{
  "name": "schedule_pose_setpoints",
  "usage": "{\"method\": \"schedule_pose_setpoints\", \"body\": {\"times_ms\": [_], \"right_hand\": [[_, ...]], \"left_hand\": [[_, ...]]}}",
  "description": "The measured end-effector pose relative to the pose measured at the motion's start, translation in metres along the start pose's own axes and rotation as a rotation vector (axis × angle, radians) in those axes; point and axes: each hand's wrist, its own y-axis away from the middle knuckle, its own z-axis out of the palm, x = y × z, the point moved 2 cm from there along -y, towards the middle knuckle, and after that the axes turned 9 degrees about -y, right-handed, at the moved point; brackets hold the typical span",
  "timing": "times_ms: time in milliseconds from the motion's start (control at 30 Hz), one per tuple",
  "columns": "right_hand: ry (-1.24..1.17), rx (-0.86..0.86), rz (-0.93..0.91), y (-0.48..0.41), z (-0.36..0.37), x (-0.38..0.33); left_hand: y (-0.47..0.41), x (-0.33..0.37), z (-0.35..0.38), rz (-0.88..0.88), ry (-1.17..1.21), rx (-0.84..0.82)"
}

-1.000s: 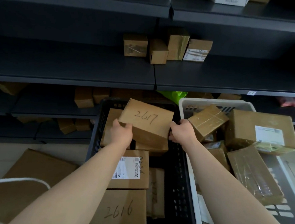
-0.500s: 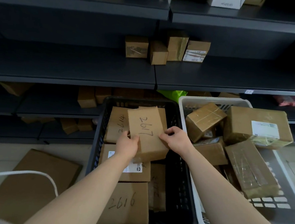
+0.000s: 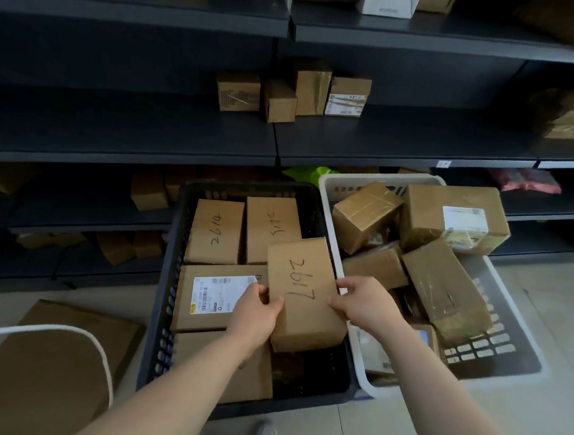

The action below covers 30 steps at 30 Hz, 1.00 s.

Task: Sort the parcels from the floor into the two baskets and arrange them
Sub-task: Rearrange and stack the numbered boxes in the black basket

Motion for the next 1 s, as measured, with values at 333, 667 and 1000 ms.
{"method": "schedule_pose_setpoints", "body": {"times_ms": [333, 667, 1000], "right_hand": [[0.255, 0.002, -0.028, 0.002, 0.018, 0.007], [0.420, 0.030, 0.019, -0.010, 0.022, 0.011], [0.726, -0.079, -0.140, -0.024, 0.037, 0.000]], "left_hand": [[0.005, -0.015, 0.005, -0.035, -0.062, 0.011], [0.005, -0.016, 0.018, 0.029, -0.203, 0.046], [-0.024, -0.011, 0.009, 0.114, -0.459, -0.173]]}}
